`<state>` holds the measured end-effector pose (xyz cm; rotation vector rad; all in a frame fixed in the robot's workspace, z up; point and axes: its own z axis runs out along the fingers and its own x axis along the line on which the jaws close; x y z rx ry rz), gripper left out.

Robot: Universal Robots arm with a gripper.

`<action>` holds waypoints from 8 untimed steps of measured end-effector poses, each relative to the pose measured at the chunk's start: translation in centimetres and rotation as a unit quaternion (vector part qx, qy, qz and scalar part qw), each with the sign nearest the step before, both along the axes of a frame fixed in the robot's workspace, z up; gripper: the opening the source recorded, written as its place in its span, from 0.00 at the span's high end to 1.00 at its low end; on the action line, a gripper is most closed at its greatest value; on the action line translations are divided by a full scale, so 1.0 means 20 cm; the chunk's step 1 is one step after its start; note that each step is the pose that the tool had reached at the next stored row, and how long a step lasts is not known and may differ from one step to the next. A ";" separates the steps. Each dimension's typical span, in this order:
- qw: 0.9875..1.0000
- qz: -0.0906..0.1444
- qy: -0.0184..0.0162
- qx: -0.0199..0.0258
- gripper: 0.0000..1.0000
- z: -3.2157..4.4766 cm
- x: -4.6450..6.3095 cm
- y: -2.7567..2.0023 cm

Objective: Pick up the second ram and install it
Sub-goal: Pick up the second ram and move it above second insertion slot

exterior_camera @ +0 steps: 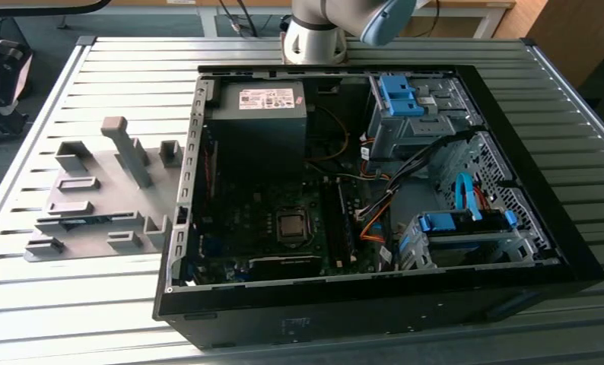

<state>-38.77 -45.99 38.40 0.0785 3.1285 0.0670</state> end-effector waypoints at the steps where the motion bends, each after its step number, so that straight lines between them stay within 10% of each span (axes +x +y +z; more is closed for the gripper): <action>1: 1.000 0.002 0.000 0.000 0.89 0.000 0.00 0.000; 8: 1.000 0.014 0.000 0.000 0.89 0.000 0.00 0.000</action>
